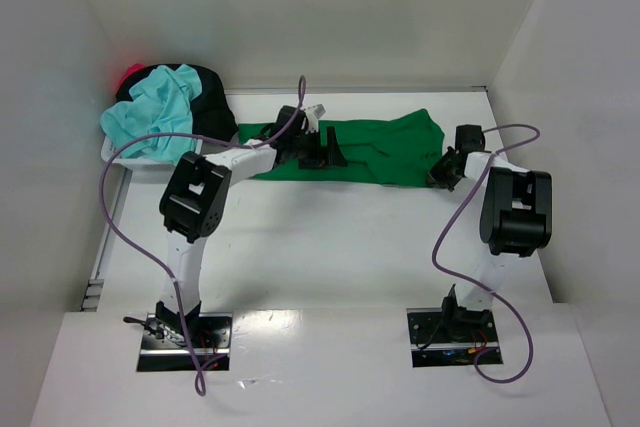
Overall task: Fold and stack the t-shirts
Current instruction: Fold the other side of the tshirt into a rectangle
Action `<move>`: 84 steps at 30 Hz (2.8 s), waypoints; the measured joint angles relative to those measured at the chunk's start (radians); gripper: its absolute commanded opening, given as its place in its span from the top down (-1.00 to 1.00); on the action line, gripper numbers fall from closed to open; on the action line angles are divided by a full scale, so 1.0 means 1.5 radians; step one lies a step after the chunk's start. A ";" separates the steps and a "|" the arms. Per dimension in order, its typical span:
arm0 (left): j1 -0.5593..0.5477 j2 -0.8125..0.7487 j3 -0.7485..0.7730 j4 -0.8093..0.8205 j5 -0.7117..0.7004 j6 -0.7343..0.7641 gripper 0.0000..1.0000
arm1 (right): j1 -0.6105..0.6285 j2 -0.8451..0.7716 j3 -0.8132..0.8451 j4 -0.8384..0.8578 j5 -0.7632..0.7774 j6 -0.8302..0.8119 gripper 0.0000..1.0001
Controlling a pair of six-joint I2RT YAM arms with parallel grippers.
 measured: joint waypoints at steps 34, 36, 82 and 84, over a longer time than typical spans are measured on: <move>0.034 0.011 0.008 -0.082 -0.125 -0.006 -0.83 | 0.000 0.154 0.360 0.041 -0.113 0.029 0.93; 0.034 0.012 0.010 -0.084 -0.125 -0.006 -0.83 | 0.000 0.192 0.406 0.041 -0.122 0.034 0.72; 0.144 -0.016 -0.010 -0.130 -0.219 0.033 -0.76 | 0.135 0.243 0.317 0.051 -0.123 0.032 0.58; 0.144 -0.015 -0.010 -0.130 -0.219 0.033 -0.76 | 0.135 0.256 0.335 0.048 -0.121 0.032 0.70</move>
